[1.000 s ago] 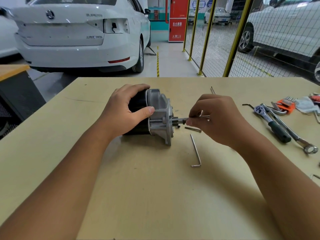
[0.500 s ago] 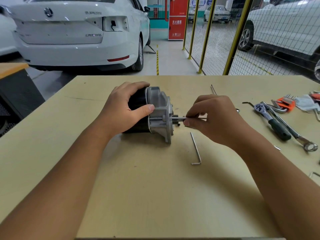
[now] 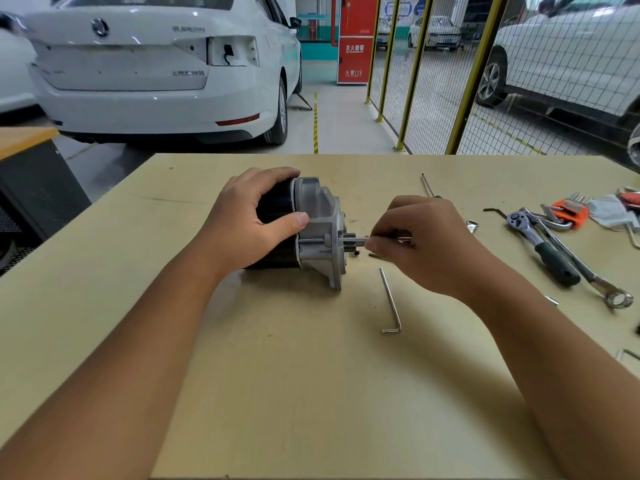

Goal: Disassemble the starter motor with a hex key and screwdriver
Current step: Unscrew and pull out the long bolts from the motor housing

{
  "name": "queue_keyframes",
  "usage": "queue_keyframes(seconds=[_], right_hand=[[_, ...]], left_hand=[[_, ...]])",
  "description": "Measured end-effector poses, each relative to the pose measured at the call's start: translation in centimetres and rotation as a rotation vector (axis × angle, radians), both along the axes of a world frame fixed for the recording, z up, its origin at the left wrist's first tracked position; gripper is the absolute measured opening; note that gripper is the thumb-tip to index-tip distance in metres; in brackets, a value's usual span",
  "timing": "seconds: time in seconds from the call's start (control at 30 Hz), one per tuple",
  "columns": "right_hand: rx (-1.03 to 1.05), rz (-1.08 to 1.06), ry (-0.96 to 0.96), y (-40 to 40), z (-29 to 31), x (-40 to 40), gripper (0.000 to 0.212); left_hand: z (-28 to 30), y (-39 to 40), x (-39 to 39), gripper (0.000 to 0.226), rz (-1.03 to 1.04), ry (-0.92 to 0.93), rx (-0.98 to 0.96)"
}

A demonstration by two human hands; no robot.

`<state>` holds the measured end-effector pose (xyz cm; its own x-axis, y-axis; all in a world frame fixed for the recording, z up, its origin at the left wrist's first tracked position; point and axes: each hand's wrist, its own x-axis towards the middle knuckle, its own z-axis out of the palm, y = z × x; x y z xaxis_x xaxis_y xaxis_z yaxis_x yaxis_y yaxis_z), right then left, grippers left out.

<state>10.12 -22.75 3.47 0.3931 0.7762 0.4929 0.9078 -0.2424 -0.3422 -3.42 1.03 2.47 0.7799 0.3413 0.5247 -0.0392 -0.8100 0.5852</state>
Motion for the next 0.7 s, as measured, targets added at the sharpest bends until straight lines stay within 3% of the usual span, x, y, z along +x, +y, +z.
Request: queue_keyframes(seconds=[0.33, 0.5, 0.7], right_hand=[[-0.026, 0.004, 0.049, -0.07, -0.1, -0.14, 0.01], [-0.054, 0.038, 0.084, -0.28, 0.27, 0.08, 0.029], [-0.119, 0.008, -0.003, -0.19, 0.42, 0.28, 0.021]], left_hand=[[-0.02, 0.06, 0.0, 0.062, -0.003, 0.001, -0.002], [-0.06, 0.01, -0.05, 0.063, -0.001, 0.003, -0.003], [0.0, 0.03, -0.05, 0.063, 0.002, 0.007, 0.0]])
